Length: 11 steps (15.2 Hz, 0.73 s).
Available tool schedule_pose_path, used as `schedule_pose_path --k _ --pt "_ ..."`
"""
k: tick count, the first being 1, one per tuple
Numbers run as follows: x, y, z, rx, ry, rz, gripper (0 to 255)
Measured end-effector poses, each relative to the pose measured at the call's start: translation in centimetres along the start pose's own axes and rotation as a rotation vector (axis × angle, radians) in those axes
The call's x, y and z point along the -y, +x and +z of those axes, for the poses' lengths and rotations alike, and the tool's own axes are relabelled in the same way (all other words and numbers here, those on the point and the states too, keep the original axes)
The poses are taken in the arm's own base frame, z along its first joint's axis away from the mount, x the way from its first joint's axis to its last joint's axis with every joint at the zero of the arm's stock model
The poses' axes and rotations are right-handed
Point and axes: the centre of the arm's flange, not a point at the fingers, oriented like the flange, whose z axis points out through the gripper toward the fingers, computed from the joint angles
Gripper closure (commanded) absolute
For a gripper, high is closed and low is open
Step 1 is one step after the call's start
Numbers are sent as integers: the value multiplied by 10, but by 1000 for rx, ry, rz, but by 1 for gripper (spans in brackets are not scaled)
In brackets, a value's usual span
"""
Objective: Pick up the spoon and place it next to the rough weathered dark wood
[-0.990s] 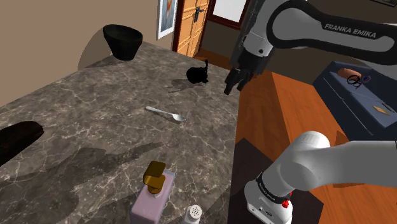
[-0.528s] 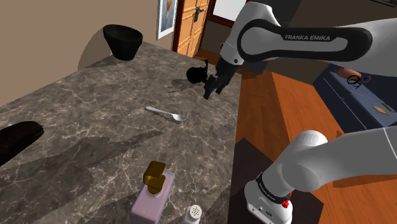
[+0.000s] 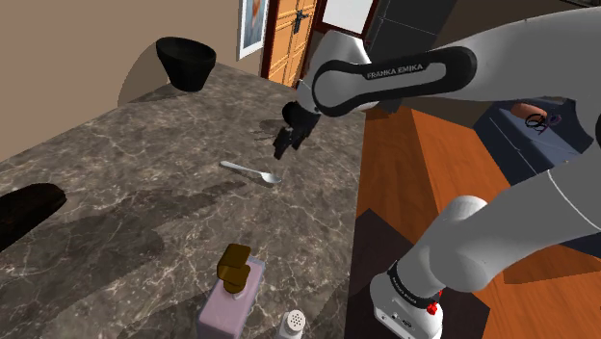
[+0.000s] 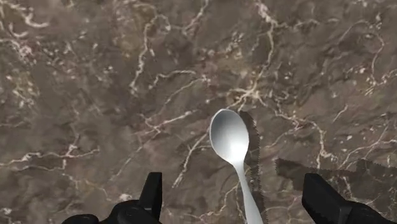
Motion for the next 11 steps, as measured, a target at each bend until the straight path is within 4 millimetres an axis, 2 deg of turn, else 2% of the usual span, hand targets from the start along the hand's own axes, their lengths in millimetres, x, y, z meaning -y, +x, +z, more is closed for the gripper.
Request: schedule_pose_path --k 8,11 --pt "33 60 65 -52 22 -118 0" --pt "37 68 84 -57 24 -129 0"
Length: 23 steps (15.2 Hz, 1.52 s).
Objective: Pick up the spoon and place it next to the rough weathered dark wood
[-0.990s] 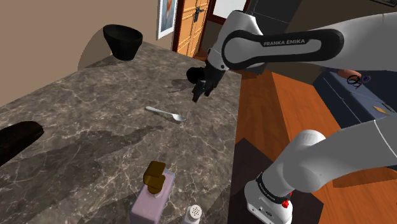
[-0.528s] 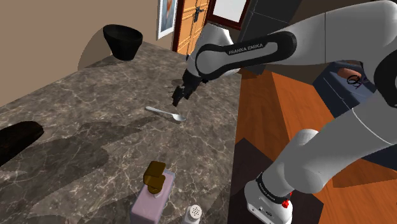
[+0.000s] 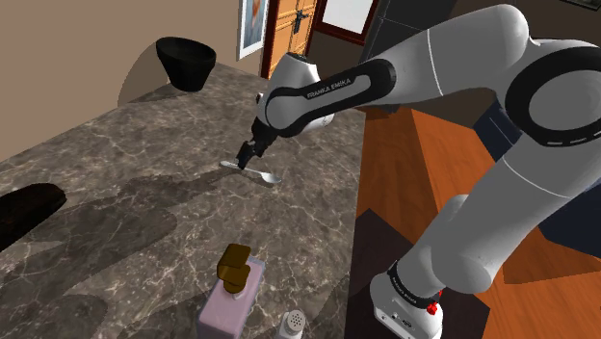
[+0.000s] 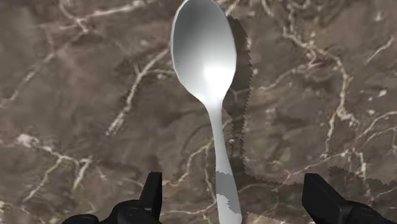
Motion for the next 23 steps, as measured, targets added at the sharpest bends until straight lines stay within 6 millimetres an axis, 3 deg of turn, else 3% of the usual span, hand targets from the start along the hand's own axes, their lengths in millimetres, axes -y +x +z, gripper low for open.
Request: schedule_pose_path --k 5,11,12,23 --pt "2 1 25 -1 0 -1 0" --pt "1 1 29 -1 0 -1 0" --pt "1 1 29 -1 0 -1 255" --pt "1 1 27 -1 0 -1 255"
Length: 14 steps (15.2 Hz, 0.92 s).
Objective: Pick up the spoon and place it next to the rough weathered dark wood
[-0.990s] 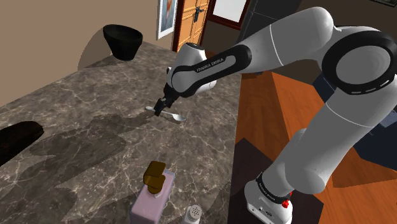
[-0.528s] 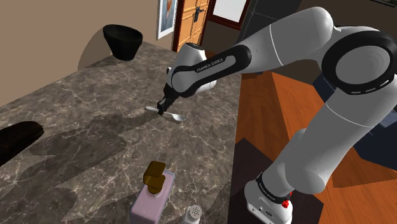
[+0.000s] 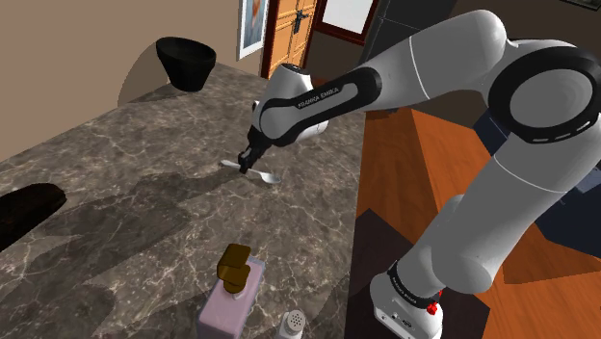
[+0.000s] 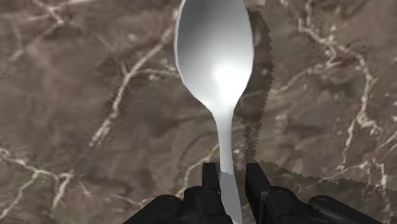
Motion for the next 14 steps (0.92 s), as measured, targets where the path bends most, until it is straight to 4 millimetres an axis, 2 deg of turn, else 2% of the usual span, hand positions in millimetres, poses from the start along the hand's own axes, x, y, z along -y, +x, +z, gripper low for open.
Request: schedule_pose_path --k 14 --pt "9 16 -70 -1 0 0 255"
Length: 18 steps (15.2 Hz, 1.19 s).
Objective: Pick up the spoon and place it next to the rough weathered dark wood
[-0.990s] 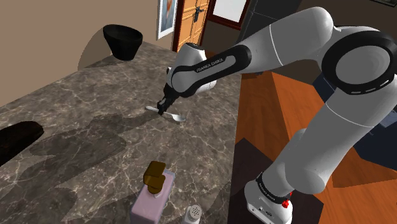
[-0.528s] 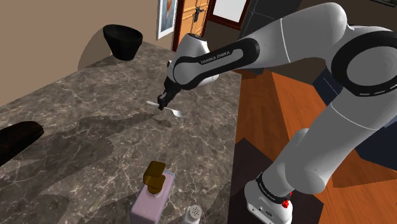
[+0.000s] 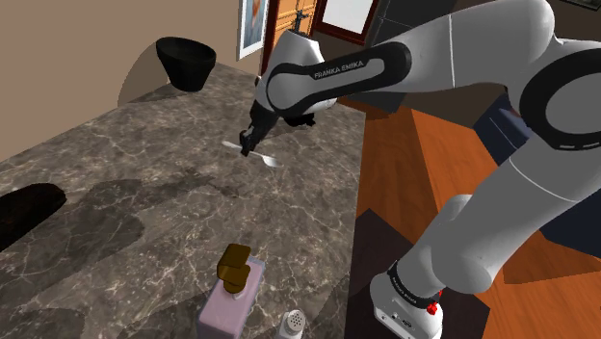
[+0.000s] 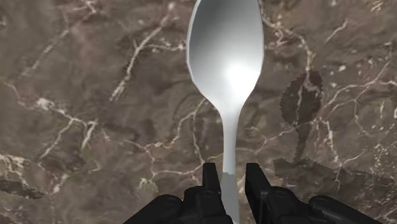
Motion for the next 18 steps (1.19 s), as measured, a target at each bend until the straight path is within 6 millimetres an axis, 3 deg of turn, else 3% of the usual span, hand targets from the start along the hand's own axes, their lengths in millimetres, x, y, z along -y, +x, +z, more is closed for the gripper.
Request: schedule_pose_path --k 15,18 --pt "8 17 -77 0 0 0 255" --pt "35 16 -78 0 0 -1 255"
